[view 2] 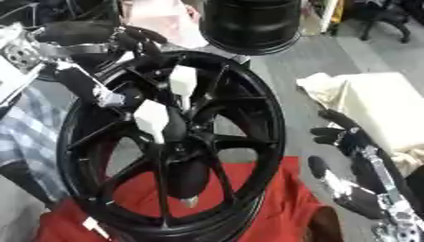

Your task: Pull the pin out of the wheel hub.

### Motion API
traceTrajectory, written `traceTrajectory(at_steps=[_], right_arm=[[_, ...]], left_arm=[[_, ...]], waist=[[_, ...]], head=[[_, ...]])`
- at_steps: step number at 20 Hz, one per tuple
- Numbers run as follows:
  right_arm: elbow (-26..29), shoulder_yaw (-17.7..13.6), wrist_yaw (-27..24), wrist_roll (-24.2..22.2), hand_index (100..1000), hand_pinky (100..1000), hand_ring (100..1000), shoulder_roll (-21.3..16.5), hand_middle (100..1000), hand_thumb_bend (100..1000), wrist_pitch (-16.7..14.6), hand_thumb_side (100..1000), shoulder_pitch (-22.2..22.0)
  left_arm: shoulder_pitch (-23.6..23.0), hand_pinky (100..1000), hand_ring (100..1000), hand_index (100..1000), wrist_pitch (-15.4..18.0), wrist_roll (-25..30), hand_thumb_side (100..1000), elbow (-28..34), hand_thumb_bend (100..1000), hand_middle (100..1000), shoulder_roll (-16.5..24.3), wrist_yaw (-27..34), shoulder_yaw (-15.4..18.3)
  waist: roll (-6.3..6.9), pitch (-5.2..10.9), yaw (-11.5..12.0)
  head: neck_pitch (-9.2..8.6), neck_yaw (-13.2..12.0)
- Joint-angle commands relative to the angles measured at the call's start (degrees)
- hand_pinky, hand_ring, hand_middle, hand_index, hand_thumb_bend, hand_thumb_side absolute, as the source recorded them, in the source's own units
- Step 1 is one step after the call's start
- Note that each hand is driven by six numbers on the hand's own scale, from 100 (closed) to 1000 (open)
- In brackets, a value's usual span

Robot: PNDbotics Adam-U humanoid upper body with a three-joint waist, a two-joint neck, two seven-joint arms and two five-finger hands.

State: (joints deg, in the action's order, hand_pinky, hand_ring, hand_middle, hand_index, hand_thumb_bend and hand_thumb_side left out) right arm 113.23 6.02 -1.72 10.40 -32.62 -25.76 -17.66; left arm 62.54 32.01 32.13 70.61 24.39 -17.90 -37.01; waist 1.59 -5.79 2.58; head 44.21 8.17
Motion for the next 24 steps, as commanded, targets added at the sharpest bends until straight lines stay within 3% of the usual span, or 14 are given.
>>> traceTrajectory(at_steps=[1, 14, 20, 24], right_arm=[[1.4, -0.3, -0.5, -0.2, 949, 758, 790, -1.0, 899, 368, 0.0, 482, 0.2], [1.4, -0.4, -0.7, -0.2, 950, 759, 791, -1.0, 900, 367, 0.0, 482, 0.3], [1.4, -0.3, -0.7, -0.3, 950, 759, 791, -1.0, 900, 365, 0.1, 483, 0.3], [1.4, -0.4, -0.8, -0.3, 950, 759, 791, -1.1, 900, 365, 0.1, 483, 0.3]], left_arm=[[1.2, 663, 1000, 921, 20.0, 19.8, 653, -0.4, 303, 770, 0.4, -2.3, -0.3], [-0.3, 625, 1000, 895, 20.0, 19.8, 637, -1.1, 307, 731, 0.7, -6.5, -3.4], [-0.9, 583, 1000, 842, 20.0, 19.8, 536, -1.1, 283, 656, 0.5, -8.6, -4.3], [-1.1, 531, 1000, 763, 20.0, 19.8, 442, -1.2, 178, 563, 0.3, -7.8, -4.5]], waist=[[-0.21, 0.45, -0.1], [-0.08, 0.47, -0.1], [-0.06, 0.43, -0.1], [-0.08, 0.48, -0.1]], head=[[-0.09, 0.0], [-0.09, 0.2], [-0.09, 0.2], [-0.09, 0.3]])
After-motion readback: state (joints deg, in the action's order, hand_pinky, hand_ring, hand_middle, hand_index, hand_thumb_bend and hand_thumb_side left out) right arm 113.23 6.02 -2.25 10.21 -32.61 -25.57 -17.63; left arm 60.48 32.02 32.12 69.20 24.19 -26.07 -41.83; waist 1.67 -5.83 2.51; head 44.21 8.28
